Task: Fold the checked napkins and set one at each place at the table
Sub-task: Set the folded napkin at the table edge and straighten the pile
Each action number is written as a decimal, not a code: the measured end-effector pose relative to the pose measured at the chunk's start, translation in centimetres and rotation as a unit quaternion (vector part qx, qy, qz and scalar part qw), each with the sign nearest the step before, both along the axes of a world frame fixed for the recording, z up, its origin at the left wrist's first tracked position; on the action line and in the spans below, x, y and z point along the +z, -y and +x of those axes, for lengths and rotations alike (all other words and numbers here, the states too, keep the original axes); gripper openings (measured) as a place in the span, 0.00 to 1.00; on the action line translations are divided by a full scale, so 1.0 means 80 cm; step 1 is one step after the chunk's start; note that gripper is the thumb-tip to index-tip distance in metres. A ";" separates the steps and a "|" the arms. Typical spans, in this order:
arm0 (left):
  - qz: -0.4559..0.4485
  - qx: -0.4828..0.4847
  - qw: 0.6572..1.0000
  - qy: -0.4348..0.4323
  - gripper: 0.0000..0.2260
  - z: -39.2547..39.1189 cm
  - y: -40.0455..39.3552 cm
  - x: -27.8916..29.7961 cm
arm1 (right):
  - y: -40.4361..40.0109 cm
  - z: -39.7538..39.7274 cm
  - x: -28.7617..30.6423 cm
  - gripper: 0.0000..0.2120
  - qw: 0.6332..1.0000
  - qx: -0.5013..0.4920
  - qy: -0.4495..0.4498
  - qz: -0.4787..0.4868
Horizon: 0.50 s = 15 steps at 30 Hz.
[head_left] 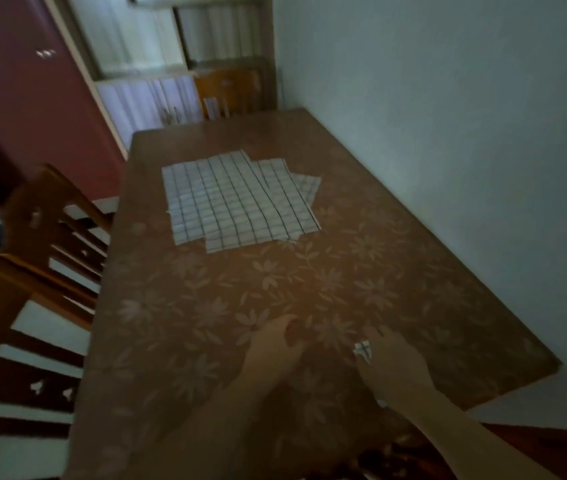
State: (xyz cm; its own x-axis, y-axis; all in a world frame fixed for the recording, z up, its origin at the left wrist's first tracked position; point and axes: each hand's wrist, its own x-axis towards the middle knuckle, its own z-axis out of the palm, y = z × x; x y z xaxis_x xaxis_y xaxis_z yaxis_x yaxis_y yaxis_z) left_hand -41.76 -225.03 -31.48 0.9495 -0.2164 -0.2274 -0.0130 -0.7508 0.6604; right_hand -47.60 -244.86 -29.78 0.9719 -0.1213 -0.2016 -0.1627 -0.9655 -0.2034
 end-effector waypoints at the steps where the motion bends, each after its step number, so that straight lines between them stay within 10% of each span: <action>1: 0.036 -0.025 0.999 0.018 0.22 0.004 -0.031 0.012 | -0.024 0.004 0.016 0.22 1.000 0.014 0.006 -0.012; 15: 0.170 -0.075 0.968 0.166 0.19 -0.007 -0.549 0.198 | -0.457 0.025 0.183 0.18 0.992 0.011 0.127 -0.015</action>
